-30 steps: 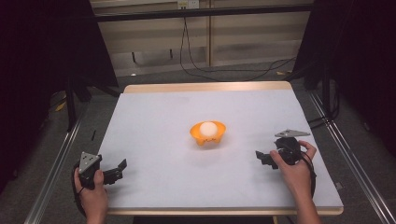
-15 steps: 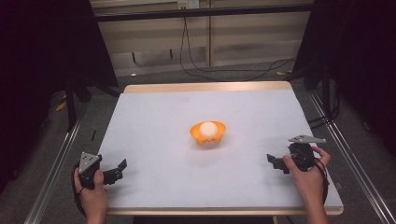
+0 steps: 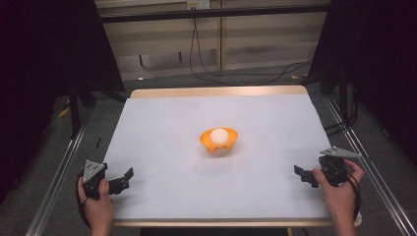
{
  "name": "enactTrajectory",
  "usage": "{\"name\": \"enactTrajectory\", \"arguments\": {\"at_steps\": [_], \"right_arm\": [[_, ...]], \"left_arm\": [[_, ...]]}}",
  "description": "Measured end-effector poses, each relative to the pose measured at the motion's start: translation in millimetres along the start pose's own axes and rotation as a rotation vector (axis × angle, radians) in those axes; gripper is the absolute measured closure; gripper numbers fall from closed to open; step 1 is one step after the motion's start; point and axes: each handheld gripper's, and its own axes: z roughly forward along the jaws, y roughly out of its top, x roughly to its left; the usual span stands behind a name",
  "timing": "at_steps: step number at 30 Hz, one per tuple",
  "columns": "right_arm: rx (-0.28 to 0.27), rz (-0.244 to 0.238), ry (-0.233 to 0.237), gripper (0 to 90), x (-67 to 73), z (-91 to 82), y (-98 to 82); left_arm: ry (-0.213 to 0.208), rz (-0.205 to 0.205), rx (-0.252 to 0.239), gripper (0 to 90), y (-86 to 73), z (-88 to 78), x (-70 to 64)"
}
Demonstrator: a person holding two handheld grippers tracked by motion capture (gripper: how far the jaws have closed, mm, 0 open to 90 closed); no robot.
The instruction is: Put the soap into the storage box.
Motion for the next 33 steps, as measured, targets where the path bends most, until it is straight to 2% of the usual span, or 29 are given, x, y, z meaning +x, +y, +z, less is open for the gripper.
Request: {"name": "enactTrajectory", "arguments": {"at_steps": [11,23,29,33], "right_arm": [[-0.032,0.044,-0.022,0.0,-19.4,-17.8,-8.8],[-0.053,0.086,-0.038,0.0,-38.9,-31.5,-26.3],[-0.057,0.097,-0.044,0.0,-46.0,-38.4,-35.3],[-0.071,0.088,-0.041,0.0,-48.2,-41.7,-39.1]], "left_arm": [[0.000,-0.001,-0.001,0.0,0.0,0.0,0.0],[-0.001,0.001,-0.001,0.0,0.0,-0.1,0.1],[-0.001,0.001,-0.001,0.0,-0.1,-0.1,0.1],[-0.001,0.001,-0.001,0.0,-0.1,-0.1,0.0]]}}
